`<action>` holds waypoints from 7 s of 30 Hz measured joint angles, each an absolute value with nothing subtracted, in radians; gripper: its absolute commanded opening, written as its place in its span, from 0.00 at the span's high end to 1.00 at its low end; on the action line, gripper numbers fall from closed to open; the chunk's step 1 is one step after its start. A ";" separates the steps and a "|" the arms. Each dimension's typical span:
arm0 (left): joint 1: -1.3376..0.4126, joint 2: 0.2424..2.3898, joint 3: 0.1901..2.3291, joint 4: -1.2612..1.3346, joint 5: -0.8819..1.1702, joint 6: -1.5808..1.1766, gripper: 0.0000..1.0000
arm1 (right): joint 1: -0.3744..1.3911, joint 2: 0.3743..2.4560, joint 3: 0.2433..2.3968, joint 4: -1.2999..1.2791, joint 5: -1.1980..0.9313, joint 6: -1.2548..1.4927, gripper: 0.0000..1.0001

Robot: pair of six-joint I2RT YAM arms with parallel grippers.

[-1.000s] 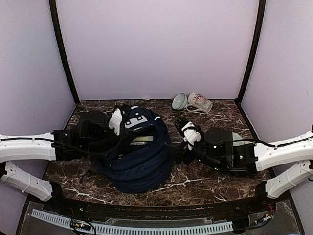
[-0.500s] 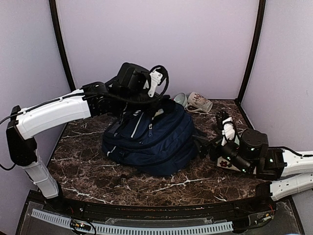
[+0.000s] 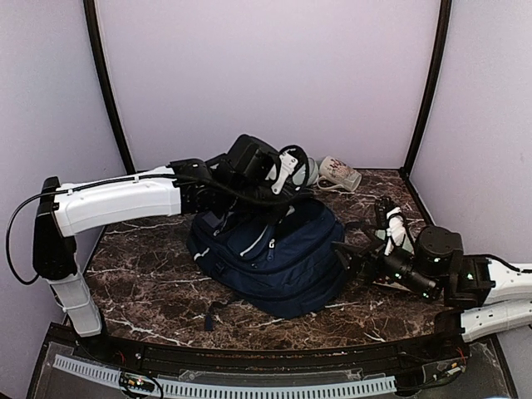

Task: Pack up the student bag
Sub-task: Adjust the student bag at the center of the board, then move the pen to the corner of the board, then pick up the pen at the corner of the board, then pass from the left arm to the right

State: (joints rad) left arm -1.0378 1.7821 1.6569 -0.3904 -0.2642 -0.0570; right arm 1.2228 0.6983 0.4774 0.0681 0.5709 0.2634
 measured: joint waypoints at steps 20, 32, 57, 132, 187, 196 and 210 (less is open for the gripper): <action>-1.034 1.663 1.384 -0.179 -0.173 -0.166 0.38 | 1.223 1.004 0.521 0.060 0.474 0.294 0.00; -0.857 1.568 1.386 -0.268 -0.435 -0.257 0.02 | 1.222 0.887 0.498 0.072 0.633 0.385 0.00; -0.211 2.331 1.897 -0.445 -0.073 -0.996 0.12 | 1.219 0.973 0.473 0.135 0.698 0.395 0.00; -0.190 1.993 1.434 -0.328 -0.209 -0.523 0.22 | 1.111 1.141 0.512 0.217 0.557 0.308 0.00; -0.644 1.275 0.694 0.290 0.179 -0.013 1.00 | 1.095 0.823 0.544 0.012 0.129 0.429 0.00; -0.838 1.230 0.589 0.392 0.308 0.115 1.00 | 1.094 0.920 0.682 -0.075 -0.087 0.510 0.01; -1.026 1.229 0.588 0.399 0.236 0.207 1.00 | 1.094 1.198 0.854 -0.136 -0.162 0.606 0.22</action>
